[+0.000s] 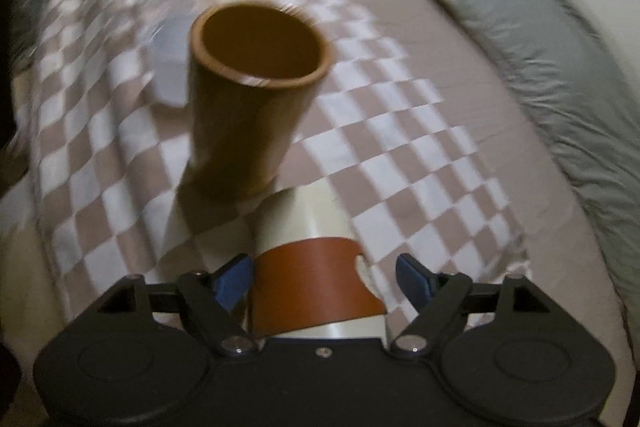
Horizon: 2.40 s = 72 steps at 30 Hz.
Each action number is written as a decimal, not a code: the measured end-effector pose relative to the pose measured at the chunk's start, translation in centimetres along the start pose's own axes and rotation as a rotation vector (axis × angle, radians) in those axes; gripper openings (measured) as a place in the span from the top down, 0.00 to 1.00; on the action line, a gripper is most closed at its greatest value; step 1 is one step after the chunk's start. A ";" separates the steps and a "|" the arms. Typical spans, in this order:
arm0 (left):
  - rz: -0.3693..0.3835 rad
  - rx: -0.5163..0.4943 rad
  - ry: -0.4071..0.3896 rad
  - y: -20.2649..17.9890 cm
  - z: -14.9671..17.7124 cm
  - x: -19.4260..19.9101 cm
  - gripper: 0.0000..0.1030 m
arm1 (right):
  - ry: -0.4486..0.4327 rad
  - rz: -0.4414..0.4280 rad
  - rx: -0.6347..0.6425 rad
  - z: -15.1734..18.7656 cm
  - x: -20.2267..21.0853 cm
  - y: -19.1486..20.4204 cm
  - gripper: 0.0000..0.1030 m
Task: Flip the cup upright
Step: 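Lift the sleeved cup with the right gripper and roll the tool, then rotate the held cup rim-up with the right gripper near the left tool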
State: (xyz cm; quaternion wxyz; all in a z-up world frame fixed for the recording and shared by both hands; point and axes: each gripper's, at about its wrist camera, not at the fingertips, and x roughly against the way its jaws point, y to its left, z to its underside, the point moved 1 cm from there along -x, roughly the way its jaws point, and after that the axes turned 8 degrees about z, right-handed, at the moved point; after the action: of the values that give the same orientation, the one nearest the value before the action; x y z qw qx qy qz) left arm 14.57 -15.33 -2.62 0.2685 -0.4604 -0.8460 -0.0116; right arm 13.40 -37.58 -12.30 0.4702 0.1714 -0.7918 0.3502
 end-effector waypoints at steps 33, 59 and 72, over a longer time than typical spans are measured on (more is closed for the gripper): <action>0.097 0.133 0.139 2.2 -1.8 -17.5 0.14 | -0.073 0.043 -1.260 12.2 2.8 2.6 0.90; -0.041 -0.287 0.063 -1.4 -1.5 -11.0 0.14 | -0.194 -0.143 -1.775 17.1 1.5 -1.2 0.65; -0.092 -0.361 0.090 -0.1 -0.6 -7.9 0.13 | -0.077 -0.167 -1.983 12.3 -0.6 -1.7 0.14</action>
State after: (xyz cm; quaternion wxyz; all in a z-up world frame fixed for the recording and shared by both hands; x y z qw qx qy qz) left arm 18.19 -21.65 -5.80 0.2182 -0.4607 -0.8377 -0.1960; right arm 7.05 -47.63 -16.01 0.3978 -0.2326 -0.7265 -0.5098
